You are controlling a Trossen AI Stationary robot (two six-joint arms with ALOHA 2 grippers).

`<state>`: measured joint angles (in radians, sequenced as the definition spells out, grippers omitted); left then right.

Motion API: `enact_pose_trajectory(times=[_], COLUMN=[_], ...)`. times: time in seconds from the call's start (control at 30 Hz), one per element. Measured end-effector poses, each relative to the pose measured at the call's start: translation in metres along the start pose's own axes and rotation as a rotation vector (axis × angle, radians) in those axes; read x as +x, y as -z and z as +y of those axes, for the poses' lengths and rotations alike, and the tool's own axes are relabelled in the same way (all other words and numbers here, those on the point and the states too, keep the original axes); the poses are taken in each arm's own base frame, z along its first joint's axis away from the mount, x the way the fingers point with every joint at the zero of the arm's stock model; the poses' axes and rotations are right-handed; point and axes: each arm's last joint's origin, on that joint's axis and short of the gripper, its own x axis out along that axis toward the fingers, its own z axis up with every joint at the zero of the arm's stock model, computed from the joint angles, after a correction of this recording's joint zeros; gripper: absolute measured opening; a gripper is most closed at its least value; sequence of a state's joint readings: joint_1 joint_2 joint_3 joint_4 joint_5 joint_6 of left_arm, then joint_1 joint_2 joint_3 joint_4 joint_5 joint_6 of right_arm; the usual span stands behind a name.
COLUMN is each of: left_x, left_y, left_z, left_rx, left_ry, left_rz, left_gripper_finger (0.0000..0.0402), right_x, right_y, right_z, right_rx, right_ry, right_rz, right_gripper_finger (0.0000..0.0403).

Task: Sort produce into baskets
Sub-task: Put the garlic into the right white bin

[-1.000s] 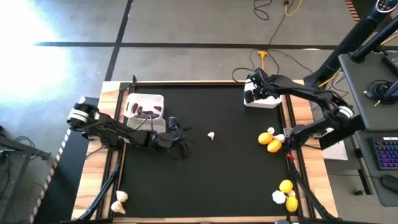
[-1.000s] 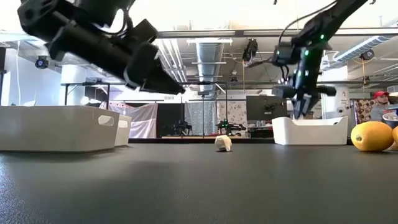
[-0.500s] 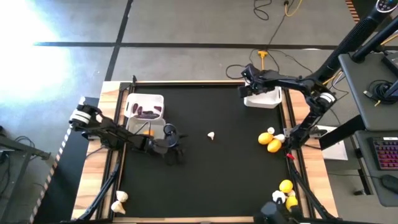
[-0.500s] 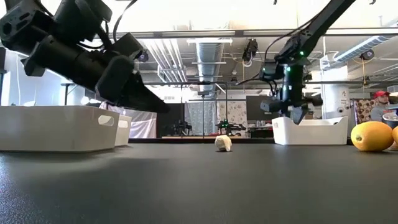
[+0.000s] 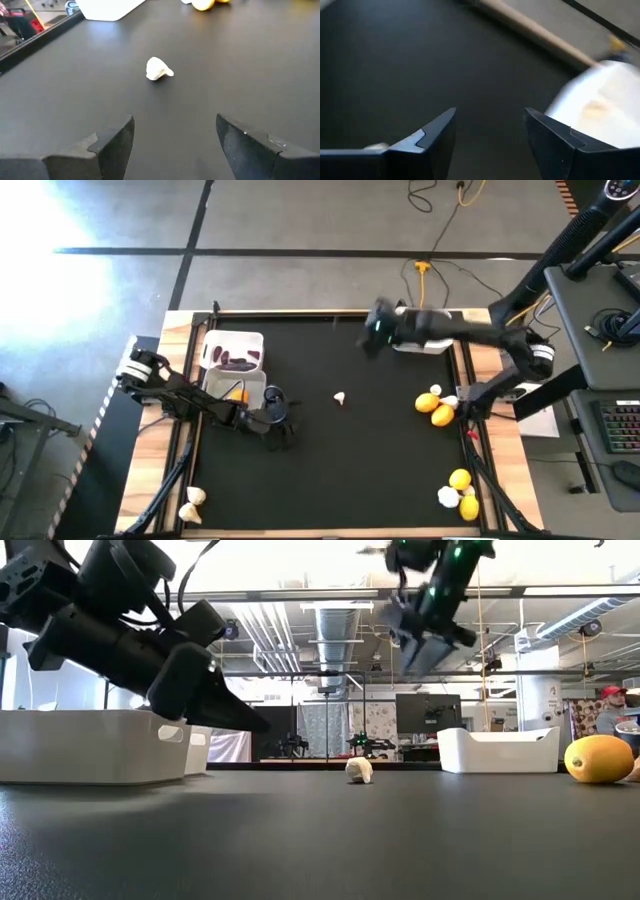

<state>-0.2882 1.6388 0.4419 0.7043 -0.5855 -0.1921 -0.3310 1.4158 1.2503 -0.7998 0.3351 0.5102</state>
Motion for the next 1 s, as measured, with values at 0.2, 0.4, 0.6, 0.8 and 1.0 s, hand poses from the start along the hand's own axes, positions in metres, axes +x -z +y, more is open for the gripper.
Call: enact_pose_trajectory(times=[0.2, 0.4, 0.6, 0.8, 1.0], left_x=[0.006, 0.011, 0.018, 0.026, 0.032], left_y=[0.004, 0.004, -0.005, -0.010, -0.006], left_z=[-0.003, -0.007, -0.013, -0.019, -0.022], left_rx=[0.057, 0.097, 0.166, 0.215, 0.265], left_ry=[-0.004, 0.000, -0.001, -0.003, -0.007], left_rz=[-0.027, -0.080, -0.127, -0.136, -0.134], left_gripper_finger=[0.0263, 0.0263, 0.0263, 0.0263, 0.0263], right_x=[0.016, 0.038, 0.067, 0.091, 0.107], right_y=[0.083, 0.129, 0.136, 0.131, 0.130], right_z=[0.089, 0.120, 0.128, 0.123, 0.121], right_rx=[-0.338, -0.428, -0.445, -0.426, -0.413], right_ry=[-0.200, -0.202, -0.183, -0.127, -0.116], right_rz=[-0.063, -0.148, -0.142, -0.111, -0.082], right_gripper_finger=[0.0222, 0.0233, 0.0256, 0.0278, 0.0277])
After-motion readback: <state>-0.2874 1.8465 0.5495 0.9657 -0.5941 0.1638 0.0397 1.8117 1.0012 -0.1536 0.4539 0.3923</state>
